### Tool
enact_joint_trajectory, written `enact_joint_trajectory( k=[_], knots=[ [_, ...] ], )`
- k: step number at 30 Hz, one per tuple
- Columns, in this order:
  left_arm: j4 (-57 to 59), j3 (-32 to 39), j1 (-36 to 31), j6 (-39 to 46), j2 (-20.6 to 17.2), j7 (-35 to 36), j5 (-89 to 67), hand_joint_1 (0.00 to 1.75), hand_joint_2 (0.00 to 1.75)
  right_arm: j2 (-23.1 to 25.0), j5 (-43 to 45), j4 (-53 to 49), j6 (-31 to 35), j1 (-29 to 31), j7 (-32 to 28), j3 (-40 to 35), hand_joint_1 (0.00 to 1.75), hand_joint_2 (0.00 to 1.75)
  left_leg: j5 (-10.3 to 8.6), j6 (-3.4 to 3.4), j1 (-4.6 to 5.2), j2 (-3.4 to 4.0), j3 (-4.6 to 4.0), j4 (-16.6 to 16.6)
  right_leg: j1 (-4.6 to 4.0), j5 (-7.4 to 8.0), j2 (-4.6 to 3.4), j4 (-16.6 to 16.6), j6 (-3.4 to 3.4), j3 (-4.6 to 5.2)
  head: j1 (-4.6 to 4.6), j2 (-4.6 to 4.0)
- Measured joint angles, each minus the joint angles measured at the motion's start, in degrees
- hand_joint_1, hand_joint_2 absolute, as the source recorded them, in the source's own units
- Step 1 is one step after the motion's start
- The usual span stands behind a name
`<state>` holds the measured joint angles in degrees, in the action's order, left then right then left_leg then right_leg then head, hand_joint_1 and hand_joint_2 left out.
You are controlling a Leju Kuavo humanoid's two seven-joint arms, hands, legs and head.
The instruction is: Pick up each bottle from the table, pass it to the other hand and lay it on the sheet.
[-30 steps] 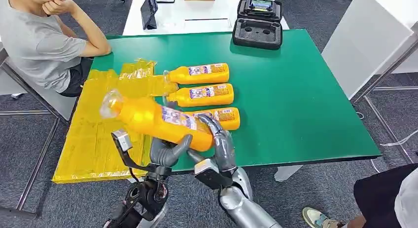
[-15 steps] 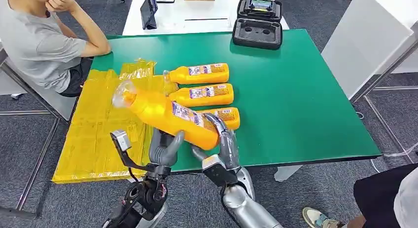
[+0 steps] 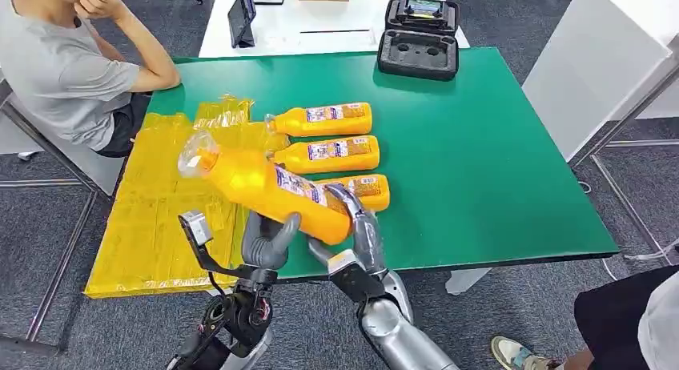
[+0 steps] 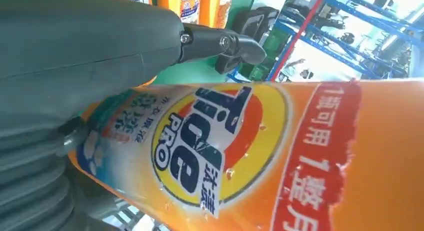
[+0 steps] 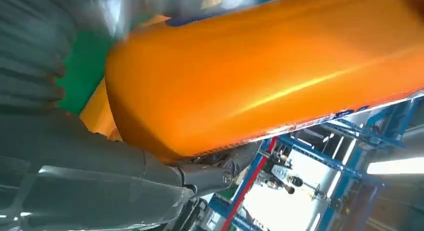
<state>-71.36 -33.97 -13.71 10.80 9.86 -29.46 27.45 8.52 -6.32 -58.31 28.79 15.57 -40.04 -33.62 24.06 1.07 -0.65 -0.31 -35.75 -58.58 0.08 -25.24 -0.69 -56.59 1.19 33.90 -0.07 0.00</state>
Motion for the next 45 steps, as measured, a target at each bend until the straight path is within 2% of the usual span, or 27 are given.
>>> enact_joint_trajectory(
  k=[6,7,9,17,18,19,20,21,22,23,24,25,26,27,28,29,41,42,43,44,45],
  knots=[
    [0.00,0.02,-0.01,-0.07,0.00,0.00,-0.48,0.00,1.75,0.68,-0.04,0.72,-0.57,0.00,0.00,-0.04,1.75,1.75,0.00,0.00,0.00,0.00,0.00,0.00,0.00,0.00,0.00,0.00,0.00,0.00,0.00,-0.02],
    [0.00,0.02,-0.03,0.09,0.00,-0.09,-1.10,0.07,1.75,0.74,-0.13,0.90,-0.61,0.01,0.00,-0.07,1.75,1.75,0.00,0.00,0.00,0.00,0.00,0.00,0.00,0.00,0.00,0.00,0.00,0.00,0.00,0.00],
    [0.00,0.02,-0.06,0.35,0.00,-0.15,-1.75,0.72,1.75,0.87,-0.33,1.16,-0.66,0.02,0.00,-0.17,1.75,1.75,0.00,0.00,0.00,0.00,0.00,0.00,0.00,0.00,0.00,0.00,0.00,0.00,0.00,0.00],
    [0.02,0.02,-0.08,-0.70,0.04,0.50,-0.02,0.72,1.75,1.22,-0.37,1.68,-1.20,0.04,0.00,-0.22,1.75,1.75,0.00,0.00,0.00,0.00,0.00,0.00,0.00,0.00,0.00,0.00,0.00,0.00,0.00,0.00],
    [0.02,0.04,-0.08,-0.70,0.04,0.52,0.00,0.56,1.75,1.29,-0.37,1.68,-1.25,0.04,0.00,-0.22,1.75,1.75,0.00,0.00,0.00,0.00,0.00,0.00,0.00,0.00,0.00,0.00,0.00,0.00,0.00,-0.02],
    [0.02,0.07,-0.08,-0.70,0.04,0.52,0.04,0.56,1.75,1.31,-0.37,1.73,-1.25,0.04,0.00,-0.22,1.75,1.75,0.00,0.00,0.00,0.00,0.00,0.00,0.00,0.00,0.00,0.00,0.00,0.00,0.00,0.00],
    [0.02,0.07,-0.09,-0.72,0.04,0.52,0.07,0.93,1.75,1.31,-0.37,1.75,-1.27,0.05,0.00,-0.22,1.75,1.75,0.00,0.00,0.00,0.00,0.00,0.00,0.00,0.00,0.00,0.00,0.00,0.00,0.00,0.00],
    [0.04,0.09,-0.09,-0.72,0.04,0.57,0.07,0.94,1.75,1.31,-0.37,1.77,-1.27,0.05,0.00,-0.22,1.75,1.75,0.00,0.00,0.00,0.00,0.00,0.00,0.00,0.00,0.00,0.00,0.00,0.00,0.00,0.00],
    [0.04,0.09,-0.09,-0.72,0.04,0.57,0.07,1.36,1.75,1.31,-0.37,1.77,-1.27,0.05,0.00,-0.22,1.75,1.75,0.00,0.00,0.00,0.00,0.00,0.00,0.00,0.00,0.00,0.00,0.00,0.00,0.00,0.00],
    [0.04,0.11,-0.09,-0.74,0.04,0.57,0.11,1.41,1.75,1.31,-0.35,1.77,-1.27,0.05,0.00,-0.22,1.75,1.75,0.00,0.00,0.00,0.00,0.00,0.00,0.00,0.00,0.00,0.00,0.00,0.00,0.00,0.00],
    [0.04,0.15,-0.09,-0.79,0.04,0.57,0.30,1.54,1.75,1.31,-0.20,1.77,-1.25,0.05,0.00,-0.22,1.75,1.75,0.00,0.00,0.00,0.00,0.00,0.00,0.00,0.00,0.00,0.00,0.00,0.00,0.00,0.00],
    [0.04,0.20,-0.09,-0.79,0.04,0.61,0.53,1.55,1.75,1.31,-0.09,1.77,-1.25,0.05,0.00,-0.20,1.75,1.75,0.00,0.00,0.00,0.00,0.00,0.00,0.00,0.00,0.00,0.00,0.00,0.00,0.00,0.00],
    [0.04,0.31,-0.08,-0.81,0.04,0.66,0.61,1.52,1.75,1.31,0.15,1.77,-1.22,0.05,0.00,-0.20,1.75,1.75,0.00,0.00,0.00,0.00,0.00,0.00,0.00,0.00,0.00,0.00,0.00,0.00,0.00,0.00],
    [0.09,0.48,-0.09,-0.87,0.04,0.70,0.72,1.13,1.75,1.31,0.39,1.77,-1.25,0.05,0.00,-0.22,1.75,1.75,0.00,0.00,0.00,0.00,0.00,0.00,0.00,0.00,0.00,0.00,0.00,0.00,0.00,0.00],
    [0.15,0.57,-0.09,-0.96,0.04,0.77,1.12,0.23,1.75,1.31,0.66,1.75,-1.27,0.05,0.00,-0.20,1.75,1.75,0.00,0.00,0.00,0.00,0.00,0.00,0.00,0.00,0.00,0.00,0.00,0.00,0.00,0.00],
    [0.22,0.65,-0.09,-1.09,0.04,0.83,1.44,0.00,1.75,1.27,0.94,1.73,-1.49,0.03,0.00,-0.15,1.75,1.75,0.00,0.00,0.00,0.00,0.00,0.00,0.00,0.00,0.00,0.00,0.00,0.00,0.00,0.00],
    [0.31,0.63,-0.18,-1.86,0.00,0.59,2.27,0.00,1.75,0.22,1.25,-0.39,-1.07,-0.42,0.00,2.43,1.75,1.75,0.00,0.00,0.01,0.01,0.01,-0.01,0.00,0.00,0.00,0.00,0.00,0.00,0.00,0.00],
    [0.31,0.63,-0.17,-1.77,0.00,0.57,2.23,0.00,0.00,0.22,1.35,-0.44,-1.05,-0.50,0.00,2.69,1.75,1.75,0.00,0.00,0.01,0.01,0.00,-0.01,0.00,0.00,0.00,0.00,0.00,0.00,0.00,0.00],
    [0.31,0.63,-0.17,-1.73,0.00,0.55,2.19,0.00,0.00,0.20,1.33,-0.53,-1.00,-0.53,0.00,2.84,1.75,1.75,0.00,0.00,0.00,0.01,0.01,0.00,0.00,0.00,0.00,0.00,0.00,0.00,0.00,0.00],
    [0.31,0.63,-0.17,-1.68,0.00,0.55,2.19,0.00,1.75,0.20,1.33,-0.61,-1.00,-0.54,0.00,2.91,1.75,1.75,0.00,0.00,0.00,0.01,0.01,-0.01,0.00,0.00,0.00,0.00,0.00,0.00,0.00,0.00],
    [0.31,0.63,-0.17,-1.68,0.00,0.55,2.19,0.00,1.75,0.20,1.33,-0.63,-1.00,-0.54,0.00,2.97,1.75,1.75,0.00,0.00,0.00,0.01,0.01,-0.01,0.00,0.00,0.00,0.00,0.00,0.00,0.00,0.00]
  ],
)
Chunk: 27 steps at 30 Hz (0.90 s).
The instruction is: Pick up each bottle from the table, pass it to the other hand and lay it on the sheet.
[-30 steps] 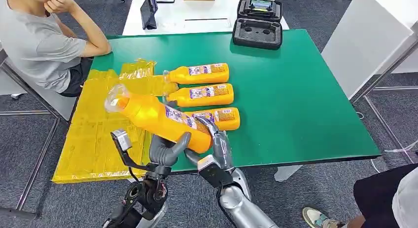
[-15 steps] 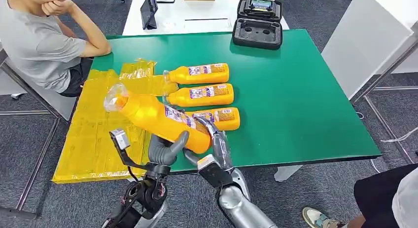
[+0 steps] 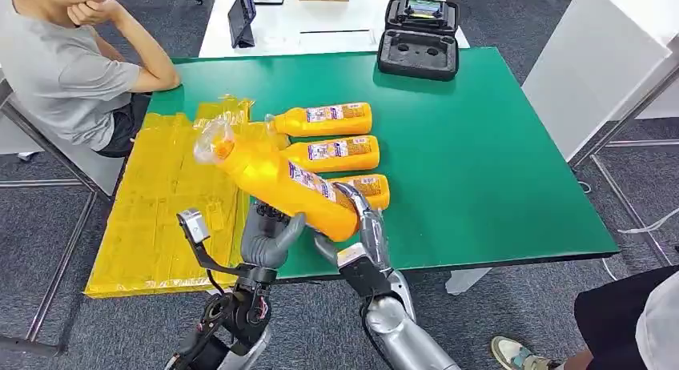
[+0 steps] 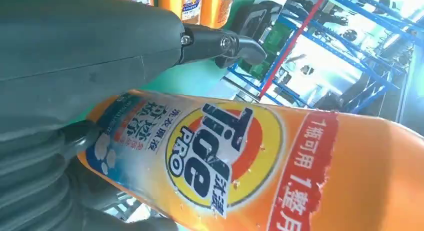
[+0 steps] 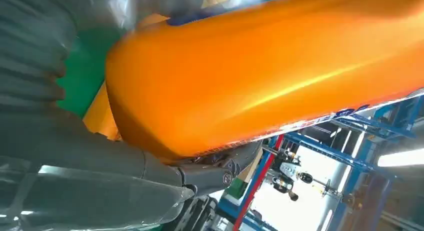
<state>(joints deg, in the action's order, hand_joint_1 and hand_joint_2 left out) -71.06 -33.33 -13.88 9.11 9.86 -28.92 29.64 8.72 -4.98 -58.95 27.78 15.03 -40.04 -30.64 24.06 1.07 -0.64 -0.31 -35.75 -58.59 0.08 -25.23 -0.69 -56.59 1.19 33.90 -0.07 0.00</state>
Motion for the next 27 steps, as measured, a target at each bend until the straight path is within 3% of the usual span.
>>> enact_joint_trajectory(
  k=[15,16,17,18,19,20,21,22,24,25,27],
  knots=[
    [0.00,0.02,-0.01,-0.20,0.11,-0.15,-0.37,0.00,1.75,0.55,-1.07,0.50,-2.03,0.05,0.00,0.26,1.75,1.75,0.00,0.00,0.00,0.00,0.00,0.00,0.00,0.00,0.00,0.00,0.00,0.00,0.00,0.00],
    [0.00,0.02,-0.02,-0.20,0.22,-0.15,-0.48,0.10,1.75,0.68,-1.14,0.72,-2.12,0.05,0.00,0.22,1.75,1.75,0.00,0.00,0.00,-0.01,0.00,0.00,0.00,0.00,0.00,0.00,0.00,0.00,0.00,0.00],
    [0.00,0.00,-0.03,-0.20,0.35,-0.15,-0.50,0.56,1.75,0.83,-1.22,0.92,-2.23,0.05,0.00,0.15,1.75,1.75,0.00,0.00,0.00,-0.01,0.00,0.00,0.00,0.00,0.00,0.00,0.00,0.00,0.00,0.00],
    [0.00,0.00,-0.05,-0.20,0.44,-0.15,-0.50,0.82,1.75,0.94,-1.29,1.09,-2.34,0.05,0.00,0.13,1.75,1.75,0.00,0.00,0.00,-0.01,0.00,0.00,0.00,0.00,0.00,0.00,0.00,0.00,0.00,0.00],
    [0.00,0.00,-0.06,-0.20,0.46,-0.15,-0.55,0.89,1.75,1.03,-1.31,1.22,-2.38,0.04,0.00,0.13,1.75,1.75,0.00,0.00,0.00,0.00,0.00,0.00,0.00,0.00,0.00,0.00,0.00,0.00,0.00,0.00],
    [0.00,0.00,-0.08,-0.20,0.48,-0.15,-0.63,0.72,1.75,1.14,-1.31,1.40,-2.40,0.05,0.00,0.13,1.75,1.75,0.00,0.00,0.00,0.00,0.00,0.00,0.00,0.00,0.00,0.00,0.00,0.00,0.00,0.00],
    [0.00,0.00,-0.09,-0.20,0.48,-0.17,-0.83,1.29,1.75,1.16,-1.31,1.55,-2.42,0.06,0.00,0.11,1.75,1.75,0.00,0.00,0.00,-0.01,0.00,0.00,0.00,0.00,0.00,0.00,0.00,0.00,0.00,0.00],
    [0.00,0.00,-0.10,-0.22,0.48,-0.17,-1.00,1.41,1.75,1.18,-1.38,1.68,-2.43,0.06,0.00,0.11,1.75,1.75,0.00,0.00,0.00,-0.01,0.00,0.00,0.00,0.00,0.00,0.00,0.00,0.00,0.00,0.00],
    [0.00,-0.04,-0.11,-0.26,0.52,-0.24,-1.01,1.41,1.75,1.35,-1.55,1.99,-2.43,0.11,0.02,0.02,1.75,1.75,0.00,0.00,0.00,0.00,0.00,0.00,0.00,0.00,0.00,0.00,0.00,0.00,0.00,0.00],
    [0.00,-0.02,-0.16,-0.24,0.52,-0.28,-1.03,1.68,1.75,1.44,-1.66,2.10,-2.43,0.12,0.02,-0.07,1.75,1.75,0.00,0.00,0.00,0.01,0.00,0.00,0.00,0.00,0.00,0.00,0.00,0.00,0.00,0.00],
    [0.00,0.00,-0.16,-0.20,0.52,-0.31,-1.07,1.75,1.75,1.51,-1.68,2.27,-2.40,0.14,0.02,-0.20,1.75,1.75,0.00,0.00,0.00,-0.01,0.00,0.00,0.00,0.00,0.00,0.00,0.00,0.00,0.00,0.00]
  ],
)
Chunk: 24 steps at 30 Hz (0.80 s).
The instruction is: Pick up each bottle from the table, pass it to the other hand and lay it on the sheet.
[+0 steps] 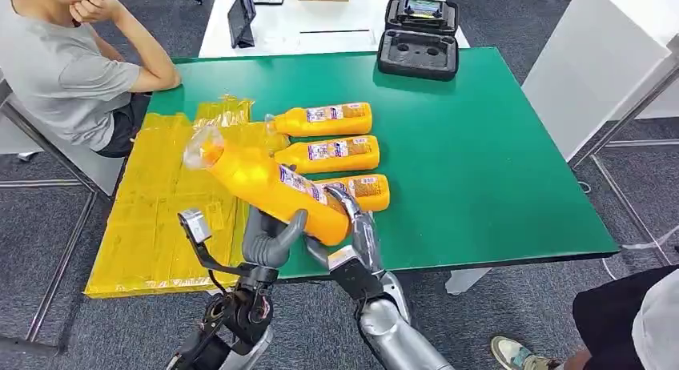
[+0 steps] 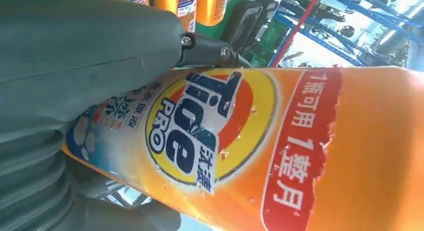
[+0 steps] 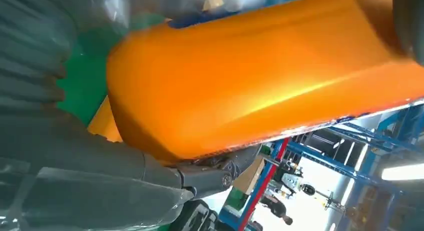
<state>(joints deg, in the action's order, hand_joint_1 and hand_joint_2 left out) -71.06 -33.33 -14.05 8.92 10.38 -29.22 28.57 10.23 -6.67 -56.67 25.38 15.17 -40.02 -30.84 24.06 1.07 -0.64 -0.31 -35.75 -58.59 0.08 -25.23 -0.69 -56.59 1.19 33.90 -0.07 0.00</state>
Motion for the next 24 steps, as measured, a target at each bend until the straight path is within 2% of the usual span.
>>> enact_joint_trajectory(
  k=[9,10,11,12,24],
  knots=[
    [0.39,0.02,-0.34,0.39,0.00,0.02,0.24,1.75,1.75,-0.04,1.29,-0.04,1.01,0.03,0.00,-0.11,1.75,1.75,0.00,0.00,0.00,0.00,0.00,0.00,0.00,0.00,0.00,0.00,0.00,0.00,0.00,0.00],
    [0.46,0.02,-0.41,0.46,0.00,0.02,0.26,1.75,1.75,-0.07,1.38,-0.07,1.05,0.05,0.00,-0.11,1.52,1.75,0.00,0.00,0.00,0.00,0.00,0.00,0.00,0.00,0.00,0.00,0.00,0.00,0.00,0.00],
    [0.59,0.02,-0.52,0.50,0.00,0.02,0.39,1.75,1.75,-0.07,1.55,-0.09,1.07,0.04,0.00,-0.11,0.35,1.75,0.00,0.00,0.00,0.00,0.00,0.00,0.00,0.00,0.00,0.00,0.00,0.00,-0.02,0.00],
    [0.68,0.00,-0.59,0.55,0.00,0.11,0.55,1.75,1.75,-0.09,1.66,-0.11,1.14,0.04,0.00,-0.09,0.00,1.75,0.00,0.00,0.00,0.00,0.00,0.00,0.00,0.00,0.00,0.00,0.00,0.00,0.00,0.00],
    [1.16,0.09,-1.22,4.00,-0.13,-1.53,-2.08,1.75,1.75,-0.07,4.26,-1.49,0.70,-0.26,-0.02,3.25,0.00,1.75,0.00,0.00,0.00,0.00,0.00,0.00,0.00,0.00,0.00,0.00,0.00,0.00,0.00,0.00]
  ],
)
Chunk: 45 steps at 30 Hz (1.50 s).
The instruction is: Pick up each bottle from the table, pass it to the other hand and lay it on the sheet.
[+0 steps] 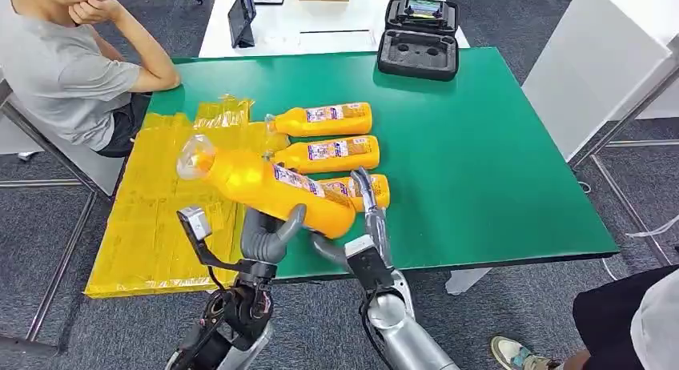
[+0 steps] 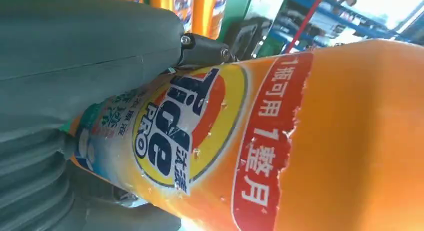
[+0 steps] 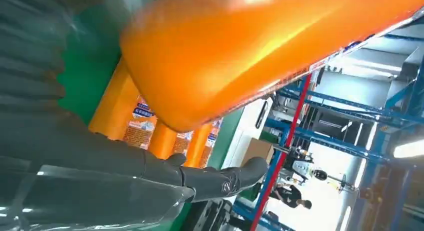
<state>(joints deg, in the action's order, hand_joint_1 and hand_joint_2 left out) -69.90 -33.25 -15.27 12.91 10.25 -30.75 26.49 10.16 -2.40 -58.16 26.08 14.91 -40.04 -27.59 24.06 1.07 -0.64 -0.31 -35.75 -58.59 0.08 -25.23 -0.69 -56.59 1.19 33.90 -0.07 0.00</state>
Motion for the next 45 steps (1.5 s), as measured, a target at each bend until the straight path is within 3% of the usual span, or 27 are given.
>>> enact_joint_trajectory(
  k=[17,37,45],
  knots=[
    [0.04,0.61,-0.11,3.47,-0.13,-1.33,-4.08,1.75,1.75,0.33,0.59,-0.26,0.35,-0.29,0.00,0.90,0.00,1.75,0.00,0.00,0.00,0.00,0.00,0.00,0.00,0.00,0.00,0.00,0.00,0.00,0.00,0.00],
    [0.13,6.43,-1.23,7.92,-0.96,-1.77,-6.08,1.75,1.75,1.14,-2.03,2.36,-0.55,-0.62,0.00,-1.27,0.00,1.75,-0.01,-0.01,-0.01,0.00,0.00,0.00,0.00,0.00,0.00,-0.01,0.00,0.00,0.00,0.00],
    [0.94,8.18,-2.48,16.09,-1.05,-5.68,-12.26,1.75,1.75,1.51,-2.89,4.02,-2.60,-0.61,0.00,-3.10,0.00,1.75,-0.01,-0.01,0.00,0.00,0.00,0.00,0.00,0.00,0.00,-0.01,0.00,0.00,0.00,0.00]
  ],
)
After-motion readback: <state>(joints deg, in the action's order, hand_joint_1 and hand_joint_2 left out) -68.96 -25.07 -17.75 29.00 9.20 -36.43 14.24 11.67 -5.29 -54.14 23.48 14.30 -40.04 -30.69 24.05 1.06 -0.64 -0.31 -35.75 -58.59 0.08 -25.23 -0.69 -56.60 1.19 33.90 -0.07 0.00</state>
